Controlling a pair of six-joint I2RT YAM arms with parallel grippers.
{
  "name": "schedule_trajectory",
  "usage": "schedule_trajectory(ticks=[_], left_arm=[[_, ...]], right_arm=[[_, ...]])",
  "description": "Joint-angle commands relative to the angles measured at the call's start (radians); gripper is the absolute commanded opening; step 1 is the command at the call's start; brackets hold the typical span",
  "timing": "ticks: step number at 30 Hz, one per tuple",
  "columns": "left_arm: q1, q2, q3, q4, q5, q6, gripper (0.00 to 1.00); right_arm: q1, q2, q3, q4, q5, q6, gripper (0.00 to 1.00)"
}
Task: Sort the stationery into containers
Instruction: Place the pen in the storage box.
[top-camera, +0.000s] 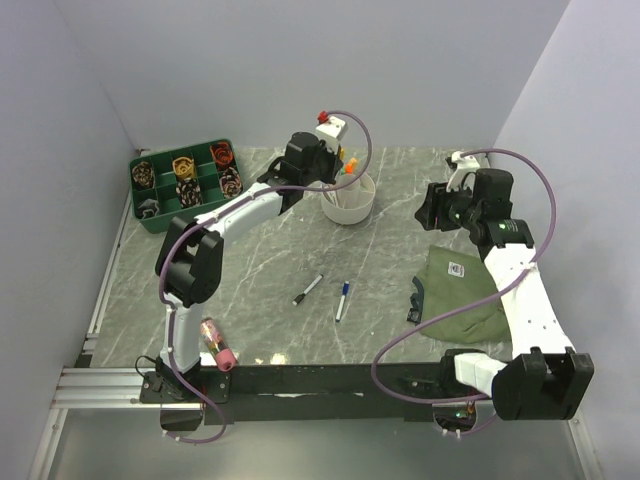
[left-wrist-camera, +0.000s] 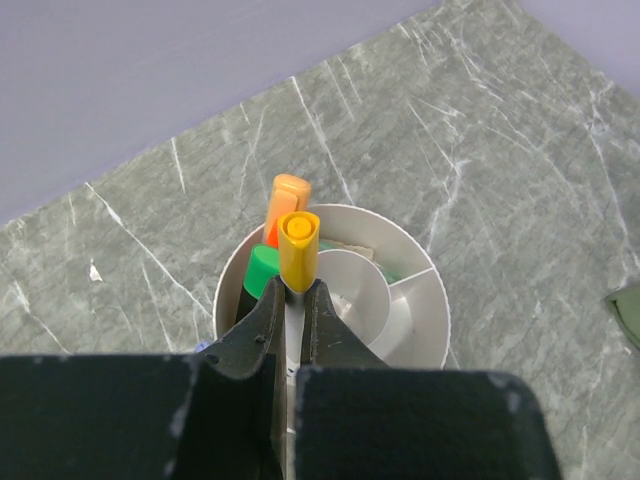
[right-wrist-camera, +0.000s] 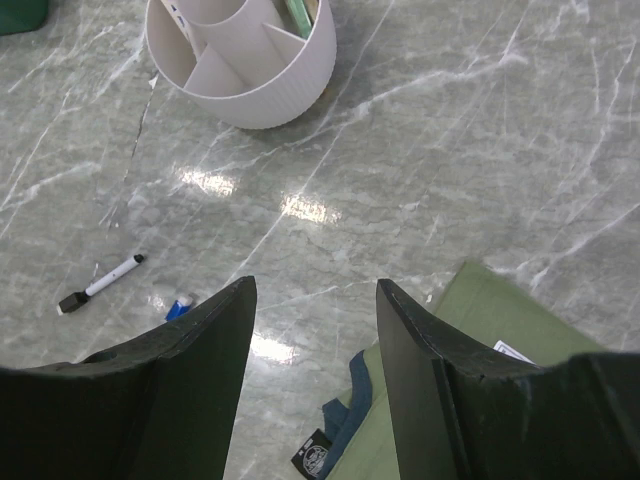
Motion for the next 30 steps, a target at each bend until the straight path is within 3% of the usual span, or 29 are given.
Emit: schedule_trajectory(ticks=[1,7,19,30], left_arm=[[-0.002,0.011,-0.017,-0.009,0.011,-0.061,0.01],[-0.001,-0.027,-0.052,0.025,-0.059,-0.081,0.01],[0.001,-0.117,-0.100,0.045,-0.062,-0.125,0.01],[0.001,-0.058,-0.137,0.110,-0.062,-0.133,0.01]], right_arm=[[0.003,0.009,0.048,0.020,-0.006,0.014,0.59],[0.005,0.022,0.047,0.028,-0.012,0.028,0.59],[0.005,0.032,0.045,0.028,-0.016,0.033,0.59],[0.003,0.037,0.044,0.017,-0.015,0.027,0.59]])
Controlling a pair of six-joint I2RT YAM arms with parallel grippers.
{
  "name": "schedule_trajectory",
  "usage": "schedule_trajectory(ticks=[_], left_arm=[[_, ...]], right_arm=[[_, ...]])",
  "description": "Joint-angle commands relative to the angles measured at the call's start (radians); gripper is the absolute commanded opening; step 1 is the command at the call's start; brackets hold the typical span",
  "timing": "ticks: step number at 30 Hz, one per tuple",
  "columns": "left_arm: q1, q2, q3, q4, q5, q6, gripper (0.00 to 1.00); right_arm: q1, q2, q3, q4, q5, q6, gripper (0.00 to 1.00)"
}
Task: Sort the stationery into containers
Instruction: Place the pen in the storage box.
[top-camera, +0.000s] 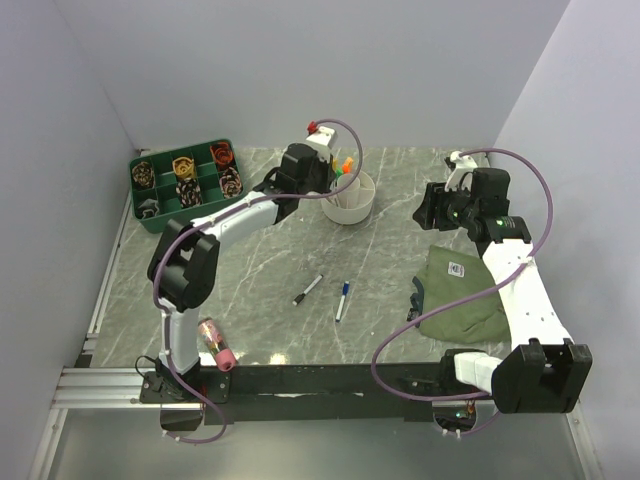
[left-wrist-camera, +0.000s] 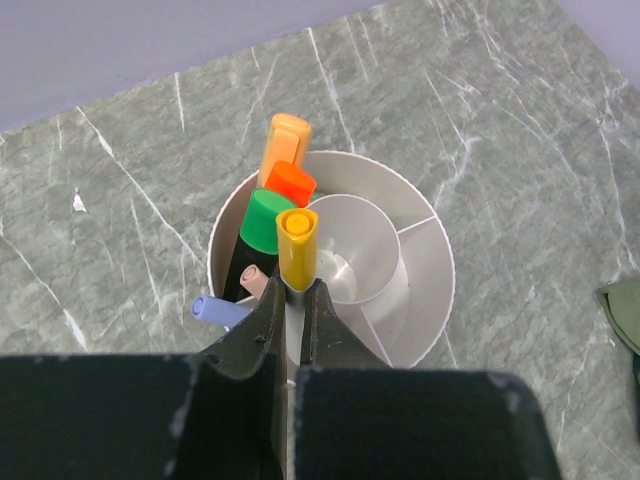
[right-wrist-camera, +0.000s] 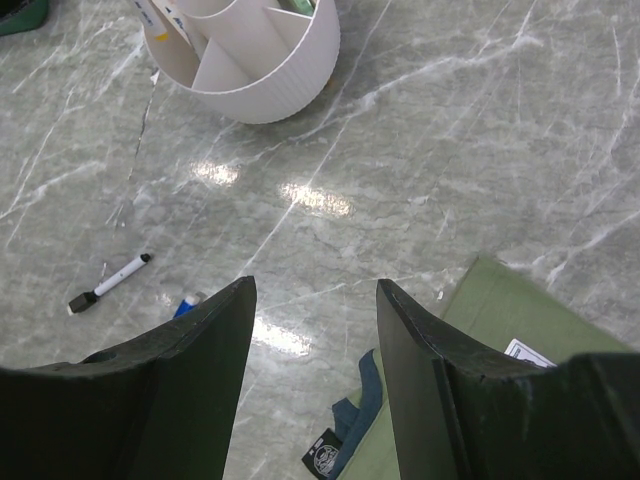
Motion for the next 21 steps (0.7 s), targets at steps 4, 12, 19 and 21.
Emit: schedule_trajectory(ticks=[4,12,19,21], left_arm=[[-0.001,0.027,0.029,0.064,-0.046,-0.040,0.01],[0.002,-0.063,-0.032,0.023,-0.131,-0.086,0.38],[0.004,-0.122,-0.045,-0.009,-0.174,-0.100,0.49],[0.011,-0.157,-0.029,-0.048,-0.185,-0.101,0.49]], right_arm=[[0.005,-0.001,0.034,0.011,-0.005,-0.004,0.60],[0.006,0.006,0.009,0.037,-0.025,0.022,0.59],[0.037,0.028,0.026,0.043,0.006,0.085,0.60],[0.054,0.029,0.022,0.032,0.013,0.132,0.60]])
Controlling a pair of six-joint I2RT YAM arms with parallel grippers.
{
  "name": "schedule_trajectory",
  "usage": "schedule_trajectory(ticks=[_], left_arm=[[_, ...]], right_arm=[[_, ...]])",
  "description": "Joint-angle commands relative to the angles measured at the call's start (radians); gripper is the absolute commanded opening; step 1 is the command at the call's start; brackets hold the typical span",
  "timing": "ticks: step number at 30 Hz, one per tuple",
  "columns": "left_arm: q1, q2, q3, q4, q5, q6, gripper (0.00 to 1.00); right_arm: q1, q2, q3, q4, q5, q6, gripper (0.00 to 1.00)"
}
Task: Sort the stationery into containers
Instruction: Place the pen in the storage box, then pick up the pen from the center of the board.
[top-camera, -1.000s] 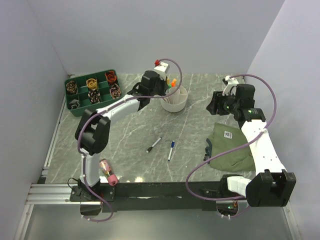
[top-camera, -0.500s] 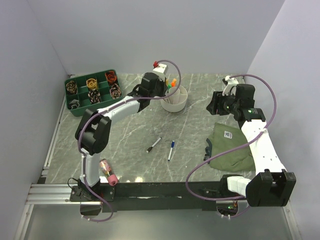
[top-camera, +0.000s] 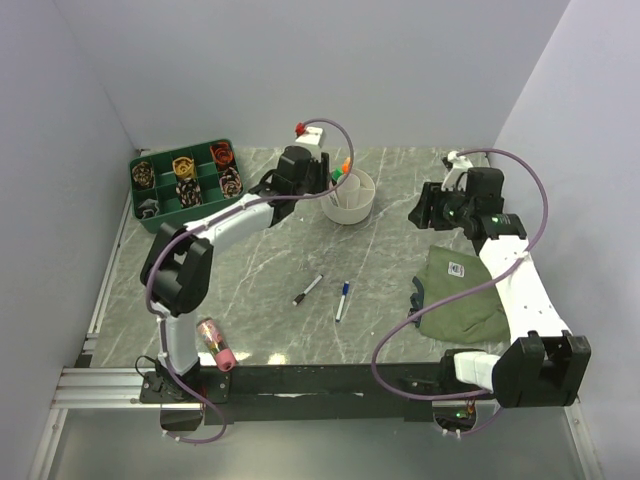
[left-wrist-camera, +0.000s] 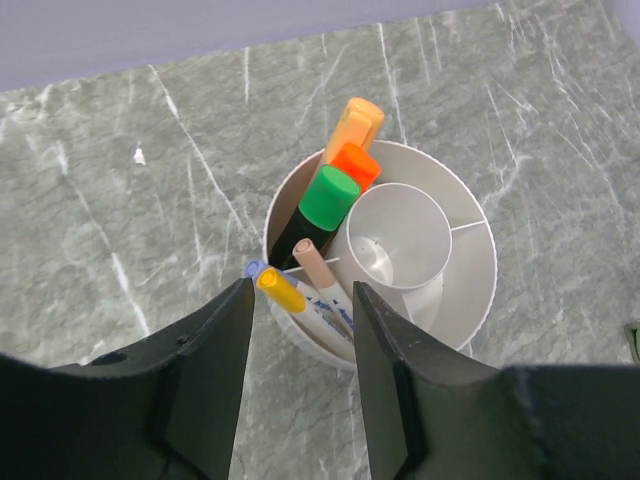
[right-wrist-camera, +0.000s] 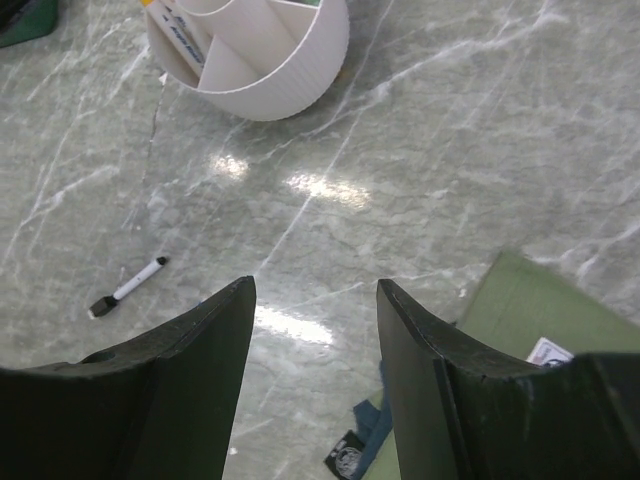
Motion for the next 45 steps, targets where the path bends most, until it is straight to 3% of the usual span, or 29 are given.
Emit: schedule_trajectory(ticks=[1,3,7,11,17,22,32,45], left_arm=[[0.013,-0.131,0.027,-0.045,-0.050,-0.020,0.51],[0.036,-0.189,0.033,-0.103,-0.046,-0.024,0.58],[0.114,-0.293,-0.016,-0.296,0.000,-0.014,0.78],[0.188,-0.379,-0.147,-0.462,-0.003,-0.004,0.99],[0.299,-0.530,-0.359,-0.494,0.031,-0.046,1.00],[0.391,-0.649,-0.460,-0.448,0.068,-0.049,0.99],[0.517,-0.777,-0.511,-0.465,0.100,-0.084,0.99],[0.590,-0.820,-0.551,-0.458,0.143,-0.145,1.00]], right_arm=[[0.055,0.000,0.011,0.017,0.007,0.094,0.60],[0.100,-0.003,-0.010,-0.011,0.001,0.147,0.61],[0.317,-0.005,-0.062,-0.014,0.048,0.238,0.63],[0.342,0.069,-0.019,-0.049,0.133,0.391,0.71],[0.466,0.121,-0.051,-0.101,0.202,0.568,0.74],[0.545,0.175,-0.131,-0.051,0.184,0.626,0.66],[0.571,0.320,-0.153,-0.014,0.225,0.649,0.56],[0.609,0.498,-0.029,-0.006,0.268,0.681,0.56]])
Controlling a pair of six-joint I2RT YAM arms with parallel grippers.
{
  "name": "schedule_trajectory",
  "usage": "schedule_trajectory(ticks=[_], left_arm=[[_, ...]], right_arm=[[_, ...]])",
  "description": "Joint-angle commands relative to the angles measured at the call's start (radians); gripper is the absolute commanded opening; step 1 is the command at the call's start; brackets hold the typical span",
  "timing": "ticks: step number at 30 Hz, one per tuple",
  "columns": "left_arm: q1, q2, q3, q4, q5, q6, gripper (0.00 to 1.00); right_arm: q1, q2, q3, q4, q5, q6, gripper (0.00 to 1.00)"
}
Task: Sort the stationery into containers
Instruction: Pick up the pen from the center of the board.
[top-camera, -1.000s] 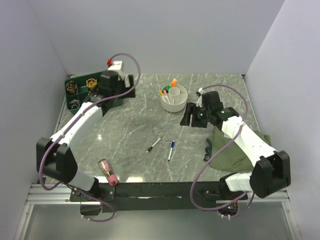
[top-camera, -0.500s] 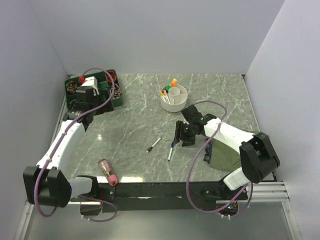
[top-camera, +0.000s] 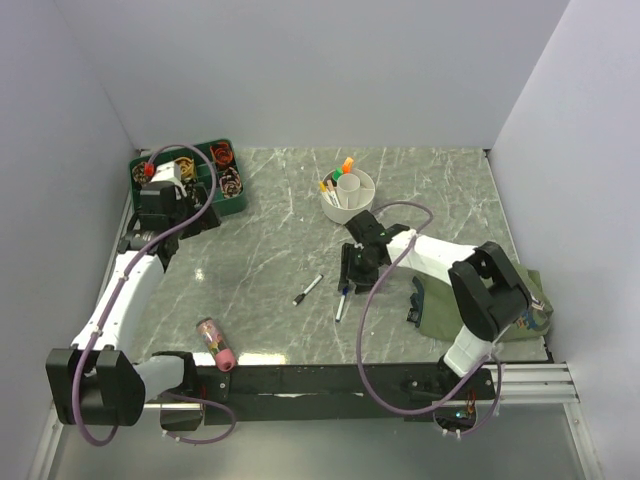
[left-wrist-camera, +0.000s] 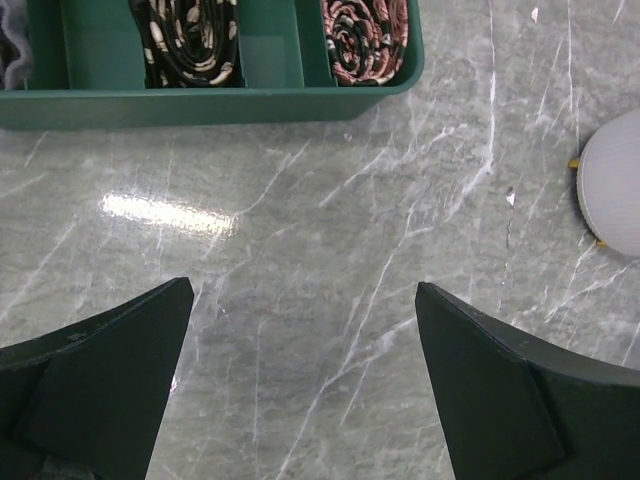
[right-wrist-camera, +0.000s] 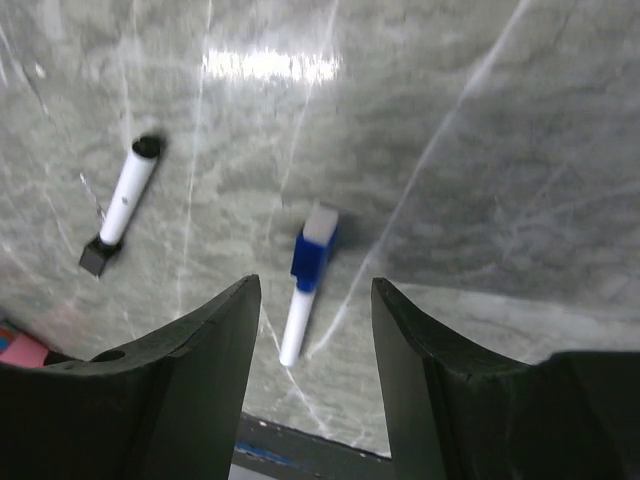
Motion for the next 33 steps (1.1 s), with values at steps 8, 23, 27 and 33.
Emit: schedule_trajectory(ticks=[8,23,27,33], left_arm=[[0.068,-0.024,0.025,0.010,0.038,-0.056,0.99],[0.099,-0.016,0.020,0.034,0.090,-0.060,1.00],[0.099,0.019,0.013,0.036,0.104,-0.034,0.99],[0.099,0.110,0.063,0.059,0.300,-0.037,0.99]], right_arm=[[0.029,0.138,0.101,-0.037,0.079,0.039,0.47],[0.052,-0.076,0.257,-0.048,0.156,-0.176,0.00],[0.051,-0.205,0.279,0.050,0.122,-0.286,0.00],[0.047,-0.470,0.057,0.495,0.157,-0.525,0.00]])
